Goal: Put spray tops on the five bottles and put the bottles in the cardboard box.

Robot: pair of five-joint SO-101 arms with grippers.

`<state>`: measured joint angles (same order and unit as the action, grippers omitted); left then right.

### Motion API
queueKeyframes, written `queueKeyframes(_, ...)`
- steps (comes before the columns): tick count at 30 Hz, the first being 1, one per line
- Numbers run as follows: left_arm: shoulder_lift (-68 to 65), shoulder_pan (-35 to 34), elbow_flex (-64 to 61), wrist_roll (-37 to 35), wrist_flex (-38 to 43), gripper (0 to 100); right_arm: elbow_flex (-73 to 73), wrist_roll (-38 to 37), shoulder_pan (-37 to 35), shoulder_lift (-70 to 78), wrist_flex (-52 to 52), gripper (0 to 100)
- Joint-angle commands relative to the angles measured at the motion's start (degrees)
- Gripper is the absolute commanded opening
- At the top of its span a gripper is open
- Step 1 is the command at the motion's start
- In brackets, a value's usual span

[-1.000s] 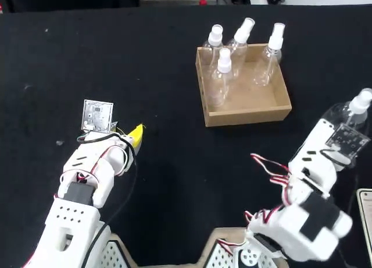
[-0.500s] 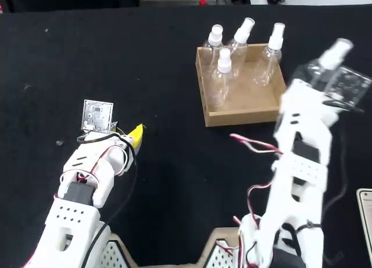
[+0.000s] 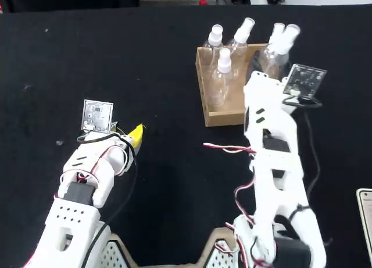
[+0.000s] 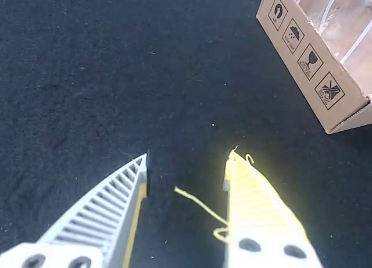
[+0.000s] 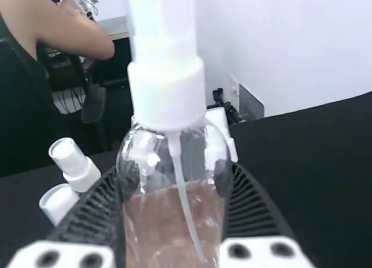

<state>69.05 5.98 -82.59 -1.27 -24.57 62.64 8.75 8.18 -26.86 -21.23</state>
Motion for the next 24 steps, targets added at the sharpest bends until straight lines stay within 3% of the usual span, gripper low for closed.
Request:
queueKeyframes(1, 1.0, -0.4, 0.7, -0.4, 1.2, 21, -0.2, 0.3, -0.7, 2.3, -5.8, 7.0)
queueKeyframes(9, 1.0, -0.5, 0.7, -0.4, 1.3, 21, -0.7, 0.3, -0.4, 8.2, -7.6, 7.0)
queueKeyframes(24, 1.0, -0.4, 0.7, -0.4, 1.3, 21, -0.2, 0.2, 0.0, 22.4, -26.5, 6.7)
